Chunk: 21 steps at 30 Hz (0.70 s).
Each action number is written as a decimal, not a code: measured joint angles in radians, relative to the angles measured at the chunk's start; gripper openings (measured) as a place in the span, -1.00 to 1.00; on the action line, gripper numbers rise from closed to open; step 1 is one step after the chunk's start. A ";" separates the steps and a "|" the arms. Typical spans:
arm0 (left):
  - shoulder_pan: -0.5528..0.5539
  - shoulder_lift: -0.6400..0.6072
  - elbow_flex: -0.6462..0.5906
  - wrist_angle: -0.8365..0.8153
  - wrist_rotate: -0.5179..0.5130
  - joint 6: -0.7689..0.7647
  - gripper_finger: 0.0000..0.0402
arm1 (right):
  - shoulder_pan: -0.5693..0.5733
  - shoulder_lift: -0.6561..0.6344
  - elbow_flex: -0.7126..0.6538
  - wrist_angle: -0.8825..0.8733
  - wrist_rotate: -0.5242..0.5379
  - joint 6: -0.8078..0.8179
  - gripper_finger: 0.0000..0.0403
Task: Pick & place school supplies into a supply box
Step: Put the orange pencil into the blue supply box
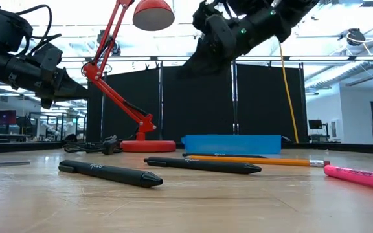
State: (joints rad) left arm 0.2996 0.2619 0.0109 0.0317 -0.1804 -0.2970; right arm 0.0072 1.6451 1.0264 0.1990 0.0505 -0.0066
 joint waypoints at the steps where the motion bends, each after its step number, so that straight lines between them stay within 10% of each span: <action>1: 0.000 0.000 0.000 0.000 -0.004 -0.003 -0.85 | 0.009 0.000 0.000 -0.009 0.000 0.028 -1.00; 21: -0.001 0.012 0.000 -0.026 0.163 -0.138 -0.85 | 0.345 0.000 0.000 -0.433 0.260 0.524 -1.00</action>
State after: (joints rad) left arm 0.2989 0.2735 0.0109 0.0055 -0.0171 -0.4346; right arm 0.3525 1.6451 1.0267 -0.2339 0.3102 0.5171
